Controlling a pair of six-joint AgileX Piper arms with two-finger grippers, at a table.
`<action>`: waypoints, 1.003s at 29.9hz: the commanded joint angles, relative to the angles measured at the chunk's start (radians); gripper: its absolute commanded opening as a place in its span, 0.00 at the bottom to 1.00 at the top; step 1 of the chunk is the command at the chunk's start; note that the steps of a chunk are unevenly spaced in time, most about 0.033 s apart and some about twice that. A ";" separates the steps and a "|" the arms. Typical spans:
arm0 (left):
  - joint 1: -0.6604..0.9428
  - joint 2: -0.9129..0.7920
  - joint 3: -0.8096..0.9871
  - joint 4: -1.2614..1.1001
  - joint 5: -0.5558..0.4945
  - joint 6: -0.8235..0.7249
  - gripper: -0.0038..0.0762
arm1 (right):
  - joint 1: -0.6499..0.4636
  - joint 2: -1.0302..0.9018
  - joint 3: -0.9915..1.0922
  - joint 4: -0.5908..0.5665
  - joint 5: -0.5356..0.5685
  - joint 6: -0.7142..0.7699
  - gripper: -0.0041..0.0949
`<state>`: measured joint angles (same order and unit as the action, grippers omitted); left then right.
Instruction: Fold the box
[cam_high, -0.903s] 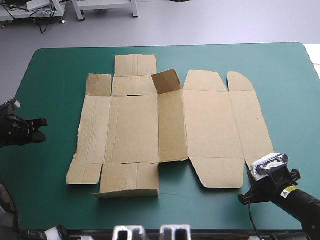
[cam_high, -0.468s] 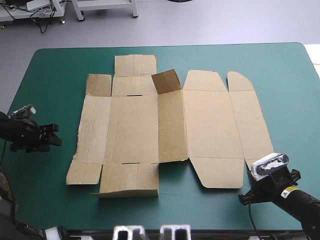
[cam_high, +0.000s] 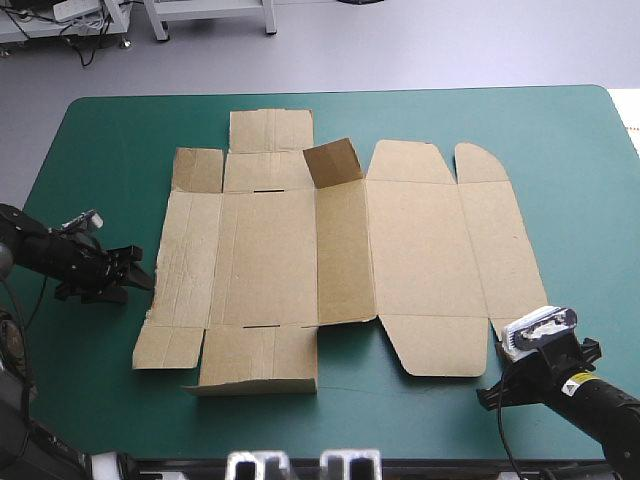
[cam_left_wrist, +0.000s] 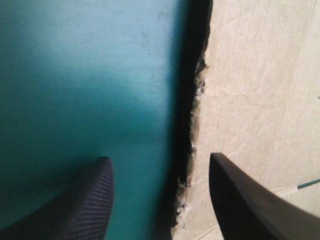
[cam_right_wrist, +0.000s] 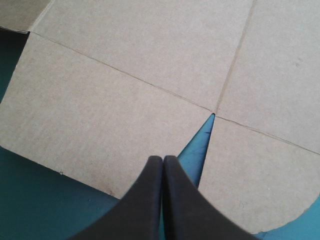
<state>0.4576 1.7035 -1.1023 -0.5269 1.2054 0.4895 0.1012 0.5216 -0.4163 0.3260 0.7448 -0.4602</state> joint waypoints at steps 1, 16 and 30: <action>-0.019 -0.023 -0.019 -0.067 0.096 0.021 0.57 | 0.001 0.004 -0.023 0.017 -0.052 -0.010 0.03; -0.075 0.052 -0.007 -0.114 0.096 0.058 0.57 | 0.001 0.004 -0.023 0.017 -0.052 0.007 0.03; -0.106 0.065 0.142 -0.227 0.096 0.187 0.47 | 0.001 0.004 -0.023 0.021 -0.052 0.018 0.03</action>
<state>0.3701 1.7693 -1.0029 -0.7470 1.2156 0.6473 0.1012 0.5216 -0.4163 0.3260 0.7448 -0.4412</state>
